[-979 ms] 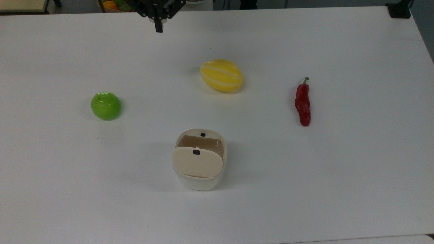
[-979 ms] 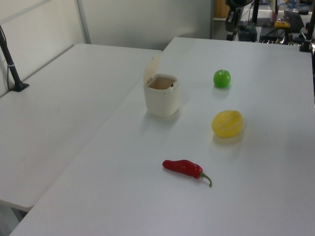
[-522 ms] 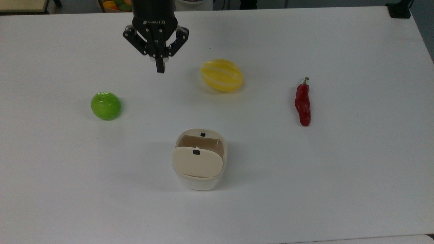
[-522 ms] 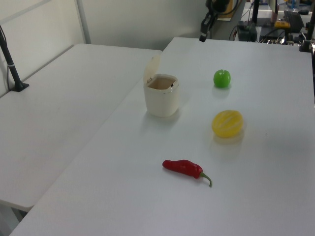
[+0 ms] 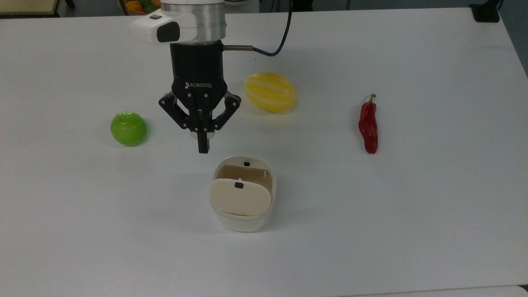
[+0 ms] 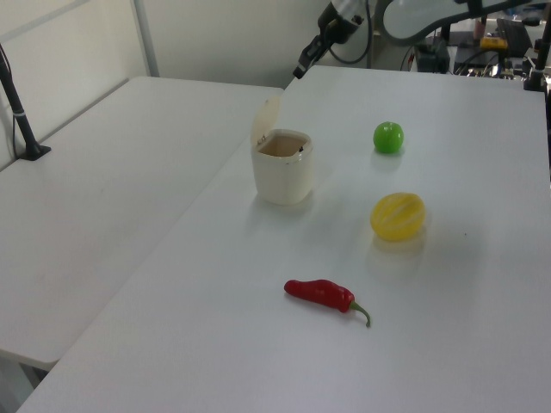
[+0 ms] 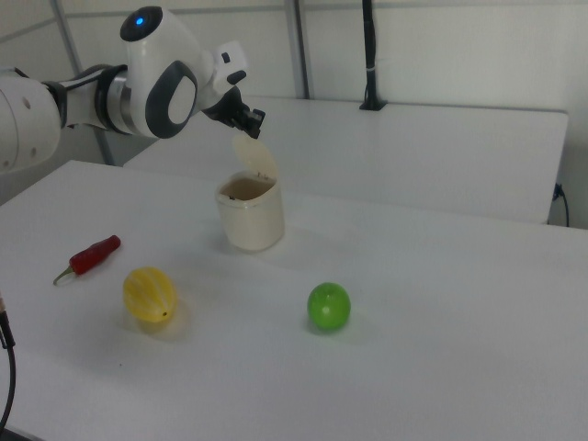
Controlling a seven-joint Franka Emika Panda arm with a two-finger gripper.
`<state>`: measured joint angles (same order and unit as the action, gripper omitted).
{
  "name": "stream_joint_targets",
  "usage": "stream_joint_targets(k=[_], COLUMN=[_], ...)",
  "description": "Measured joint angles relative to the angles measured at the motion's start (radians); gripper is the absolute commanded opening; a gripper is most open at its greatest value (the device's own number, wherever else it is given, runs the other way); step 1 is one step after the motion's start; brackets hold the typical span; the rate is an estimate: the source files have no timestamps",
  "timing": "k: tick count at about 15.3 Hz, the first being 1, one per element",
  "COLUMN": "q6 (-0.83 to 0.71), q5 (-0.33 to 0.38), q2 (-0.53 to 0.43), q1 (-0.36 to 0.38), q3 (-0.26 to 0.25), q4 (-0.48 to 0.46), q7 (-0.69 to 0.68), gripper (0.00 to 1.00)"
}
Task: Close garbage bin
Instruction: 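Move the gripper over the cream bin's raised flip lid, then push the raised lid down onto the bin rim with the gripper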
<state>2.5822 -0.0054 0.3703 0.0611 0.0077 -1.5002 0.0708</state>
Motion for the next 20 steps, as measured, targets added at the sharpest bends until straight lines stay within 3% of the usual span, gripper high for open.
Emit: stream_joint_targets(k=[4, 11, 20], q6=[0.186, 0.356, 0.381], q5=[0.0, 0.0, 0.0], q2=[0.065, 0.139, 0.168], q1=[0.019, 0.042, 0.065], q3=[0.001, 0.003, 0.003], q4=[0.005, 0.035, 0.043], q7=[0.02, 0.022, 0.023], gripper=[0.0, 0.0, 0.0])
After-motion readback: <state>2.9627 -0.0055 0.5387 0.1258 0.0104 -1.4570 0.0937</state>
